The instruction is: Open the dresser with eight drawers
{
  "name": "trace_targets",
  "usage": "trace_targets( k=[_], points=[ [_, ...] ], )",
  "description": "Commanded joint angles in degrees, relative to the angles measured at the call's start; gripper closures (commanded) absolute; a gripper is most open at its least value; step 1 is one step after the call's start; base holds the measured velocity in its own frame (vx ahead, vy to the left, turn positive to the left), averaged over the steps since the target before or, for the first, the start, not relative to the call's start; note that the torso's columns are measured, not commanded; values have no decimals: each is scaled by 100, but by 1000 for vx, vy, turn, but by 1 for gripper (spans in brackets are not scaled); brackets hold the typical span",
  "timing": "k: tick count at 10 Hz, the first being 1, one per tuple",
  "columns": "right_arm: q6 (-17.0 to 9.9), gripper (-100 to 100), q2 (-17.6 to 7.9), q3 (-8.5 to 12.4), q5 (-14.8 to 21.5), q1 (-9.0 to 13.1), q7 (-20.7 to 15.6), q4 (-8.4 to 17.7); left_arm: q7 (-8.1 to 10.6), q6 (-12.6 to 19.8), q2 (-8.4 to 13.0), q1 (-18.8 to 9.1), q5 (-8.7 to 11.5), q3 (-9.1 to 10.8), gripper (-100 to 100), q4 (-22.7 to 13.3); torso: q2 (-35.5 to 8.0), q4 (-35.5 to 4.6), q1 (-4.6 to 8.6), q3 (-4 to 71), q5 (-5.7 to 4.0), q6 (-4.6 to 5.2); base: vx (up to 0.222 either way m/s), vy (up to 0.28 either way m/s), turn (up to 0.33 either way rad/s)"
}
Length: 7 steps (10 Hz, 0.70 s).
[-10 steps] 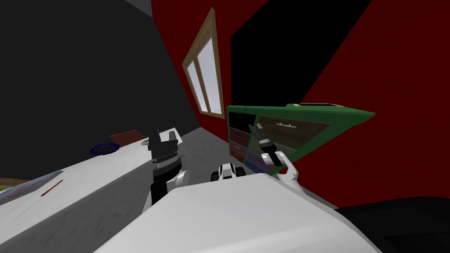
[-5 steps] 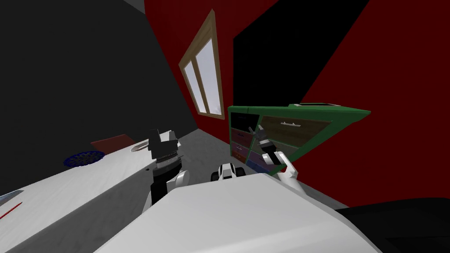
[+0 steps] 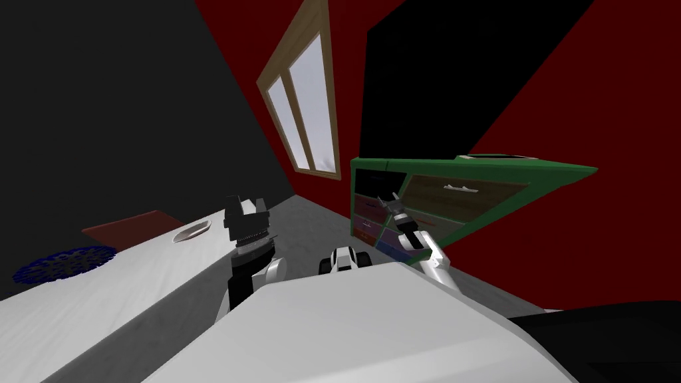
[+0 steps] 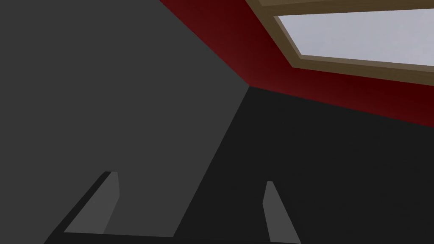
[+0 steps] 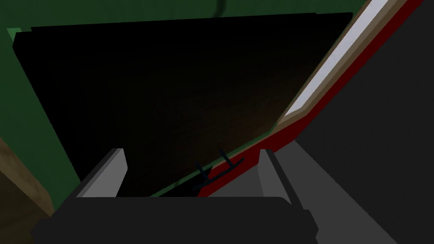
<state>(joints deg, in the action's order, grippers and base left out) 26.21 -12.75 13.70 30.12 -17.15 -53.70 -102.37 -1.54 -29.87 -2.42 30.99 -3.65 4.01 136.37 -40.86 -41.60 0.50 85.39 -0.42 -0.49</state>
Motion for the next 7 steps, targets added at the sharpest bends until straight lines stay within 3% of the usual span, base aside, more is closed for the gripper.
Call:
trace_targets(
  k=[1, 7],
  points=[
    [-12, -100, 16, 48, 80, 25, -188, 213, 0, 0, 1, -1, 0, 1, 0, 0, 1, -1, 22, 2, -7, -20, 3, 18, 19],
    [62, -100, 272, 393, 681, 206, -1148, 951, 0, 0, 1, -1, 0, 0, 0, 0, -13, 3, 23, -10, -16, 20, 45, 94, -137]
  ],
)
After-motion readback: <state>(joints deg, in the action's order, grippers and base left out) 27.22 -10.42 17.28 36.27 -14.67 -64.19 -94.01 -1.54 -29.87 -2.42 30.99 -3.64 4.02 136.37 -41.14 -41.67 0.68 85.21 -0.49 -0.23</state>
